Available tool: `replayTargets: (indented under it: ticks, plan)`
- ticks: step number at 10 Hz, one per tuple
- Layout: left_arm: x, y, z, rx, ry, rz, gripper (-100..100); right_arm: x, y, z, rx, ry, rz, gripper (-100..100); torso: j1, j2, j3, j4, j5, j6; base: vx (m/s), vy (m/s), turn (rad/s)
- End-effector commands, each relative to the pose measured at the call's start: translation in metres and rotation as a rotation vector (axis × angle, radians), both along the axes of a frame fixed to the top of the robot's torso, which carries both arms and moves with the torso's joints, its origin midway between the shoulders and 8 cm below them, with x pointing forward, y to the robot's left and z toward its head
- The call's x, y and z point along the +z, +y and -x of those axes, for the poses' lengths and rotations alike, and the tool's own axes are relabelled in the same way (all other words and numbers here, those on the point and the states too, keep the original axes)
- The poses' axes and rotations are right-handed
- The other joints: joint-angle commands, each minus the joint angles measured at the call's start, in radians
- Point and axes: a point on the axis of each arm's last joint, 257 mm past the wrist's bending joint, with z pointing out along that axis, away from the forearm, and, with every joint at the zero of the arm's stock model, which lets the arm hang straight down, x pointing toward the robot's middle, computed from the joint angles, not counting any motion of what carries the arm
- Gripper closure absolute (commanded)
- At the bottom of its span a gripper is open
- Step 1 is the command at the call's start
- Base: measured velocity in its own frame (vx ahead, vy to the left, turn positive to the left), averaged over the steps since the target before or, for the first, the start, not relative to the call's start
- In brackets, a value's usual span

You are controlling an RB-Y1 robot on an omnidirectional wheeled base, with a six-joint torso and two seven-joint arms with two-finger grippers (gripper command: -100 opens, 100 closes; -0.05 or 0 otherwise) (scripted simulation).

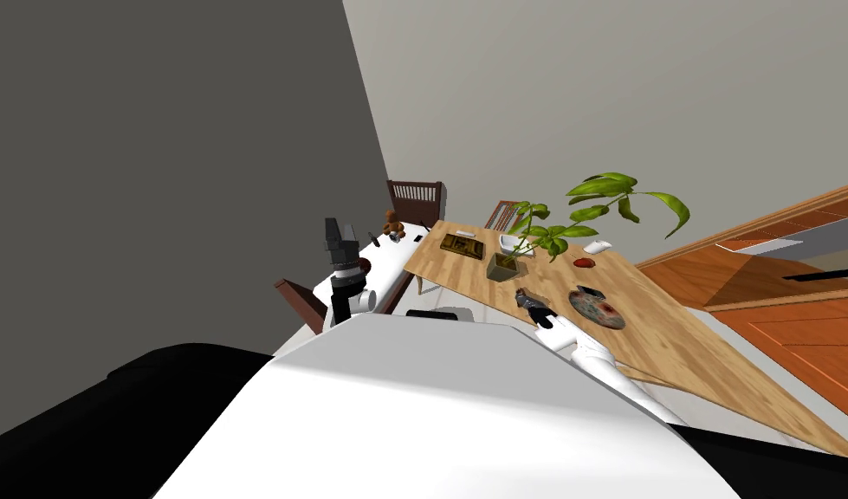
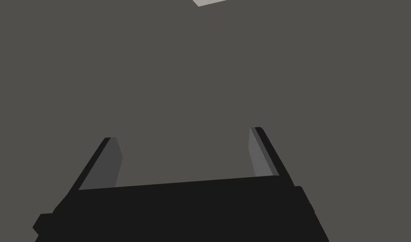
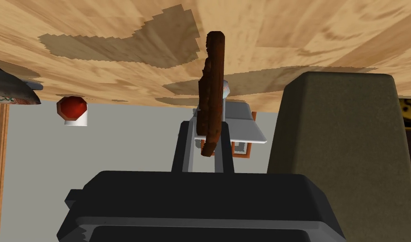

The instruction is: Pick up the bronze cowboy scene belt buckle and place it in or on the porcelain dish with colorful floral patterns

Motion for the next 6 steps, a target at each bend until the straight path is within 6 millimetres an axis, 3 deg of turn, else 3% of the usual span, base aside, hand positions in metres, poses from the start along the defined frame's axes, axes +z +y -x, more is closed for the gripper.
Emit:
replayTargets:
  ticks: [1, 6]
  plan:
    - [0.000, 0.000, 0.000, 0.000, 0.000, 0.000, 0, 0.009, -0.004, -0.003, -0.014, -0.024, -0.021, 100, 0.000, 0.000, 0.000, 0.000, 0.000, 0.000, -0.061, -0.006, 0.138]
    - [0.000, 0.000, 0.000, 0.000, 0.000, 0.000, 0, 0.043, -0.018, -0.015, -0.061, -0.109, -0.095, 100, -0.002, 0.008, 0.005, 0.002, 0.000, -0.001, -0.133, -0.024, 0.148]
